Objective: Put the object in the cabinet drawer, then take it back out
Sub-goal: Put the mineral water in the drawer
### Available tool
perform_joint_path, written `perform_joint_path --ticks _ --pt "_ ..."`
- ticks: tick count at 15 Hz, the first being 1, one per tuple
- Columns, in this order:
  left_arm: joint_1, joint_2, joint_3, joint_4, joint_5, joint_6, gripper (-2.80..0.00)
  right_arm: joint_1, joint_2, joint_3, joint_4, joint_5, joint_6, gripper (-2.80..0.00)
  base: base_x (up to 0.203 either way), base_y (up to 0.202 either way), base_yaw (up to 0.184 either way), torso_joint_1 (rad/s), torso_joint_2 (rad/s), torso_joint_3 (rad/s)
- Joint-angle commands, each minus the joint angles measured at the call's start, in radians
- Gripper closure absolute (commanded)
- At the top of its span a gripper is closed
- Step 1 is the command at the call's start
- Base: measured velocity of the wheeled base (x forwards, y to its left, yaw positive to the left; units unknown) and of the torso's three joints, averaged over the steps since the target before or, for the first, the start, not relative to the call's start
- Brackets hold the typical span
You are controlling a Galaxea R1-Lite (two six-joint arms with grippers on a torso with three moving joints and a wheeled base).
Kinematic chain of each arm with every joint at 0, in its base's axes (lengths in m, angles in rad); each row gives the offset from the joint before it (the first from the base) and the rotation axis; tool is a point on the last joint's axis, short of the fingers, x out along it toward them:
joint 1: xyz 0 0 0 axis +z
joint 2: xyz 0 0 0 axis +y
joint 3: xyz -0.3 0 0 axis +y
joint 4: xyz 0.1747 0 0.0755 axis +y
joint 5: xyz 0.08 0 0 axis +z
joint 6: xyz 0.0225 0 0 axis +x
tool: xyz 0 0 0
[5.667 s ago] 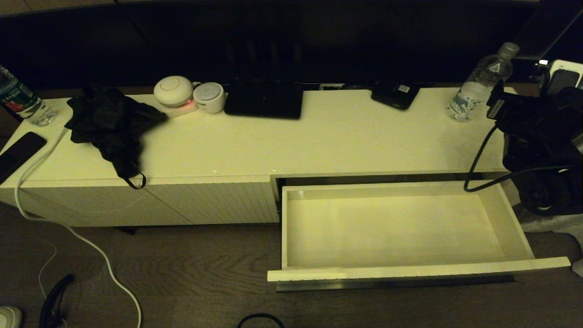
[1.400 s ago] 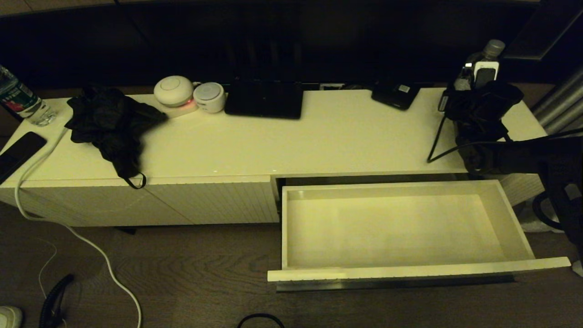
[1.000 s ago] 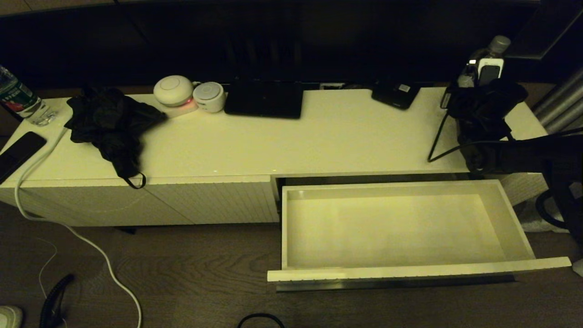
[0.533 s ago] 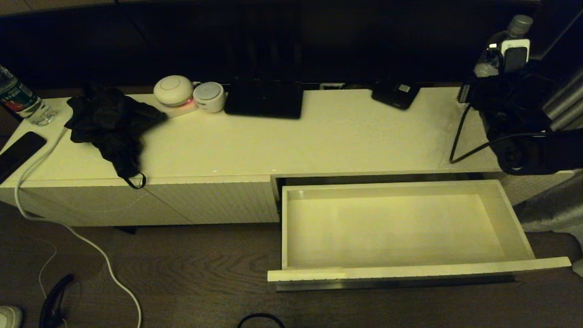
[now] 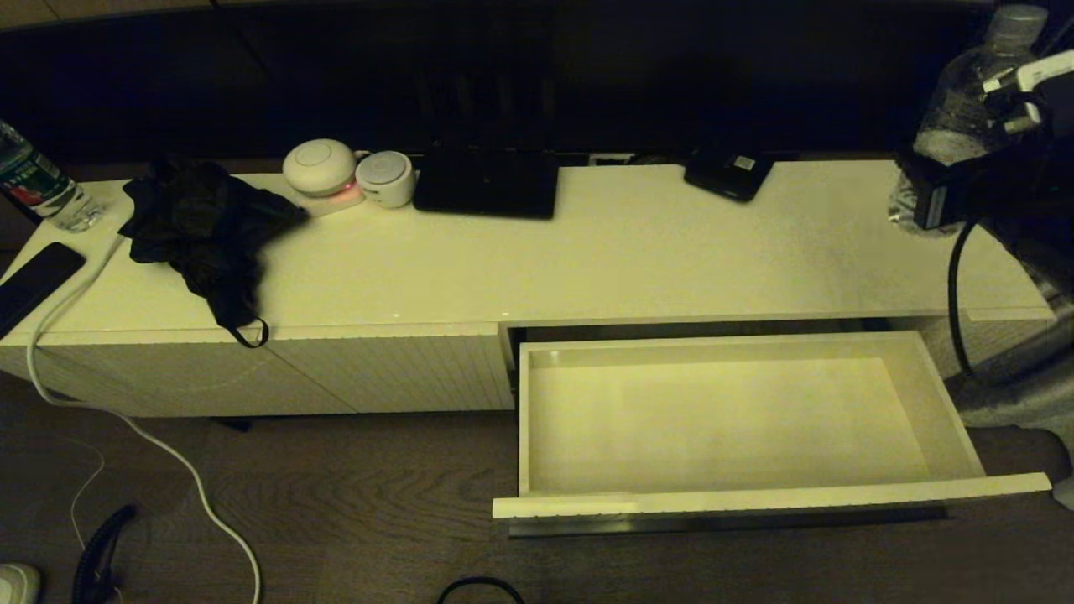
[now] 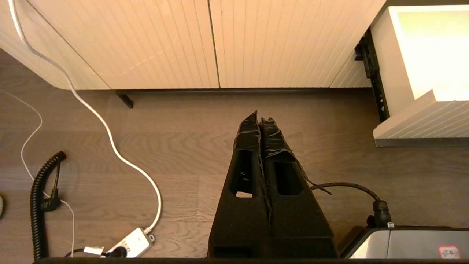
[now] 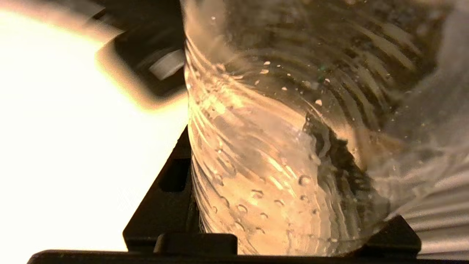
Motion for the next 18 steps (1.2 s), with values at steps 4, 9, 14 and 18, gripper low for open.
perform_joint_path --ticks 4,9,14,18 --pt "0.0 -0.002 0.0 0.0 0.0 0.0 0.0 0.134 -0.244 0.253 0.132 0.154 -0.245 0.0 0.0 0.0 0.0 0.0 0.0 0.0" --pt "0.0 -0.002 0.001 0.0 0.0 0.0 0.0 0.232 -0.233 0.416 0.143 0.193 -0.384 0.0 0.0 0.0 0.0 0.0 0.0 0.0" --pt "0.0 -0.002 0.001 0.0 0.0 0.0 0.0 0.264 -0.116 0.528 0.163 0.198 -0.623 0.0 0.0 0.0 0.0 0.0 0.0 0.0" --pt "0.0 -0.002 0.001 0.0 0.0 0.0 0.0 0.263 -0.065 0.532 0.169 0.204 -0.772 0.0 0.0 0.0 0.0 0.0 0.0 0.0"
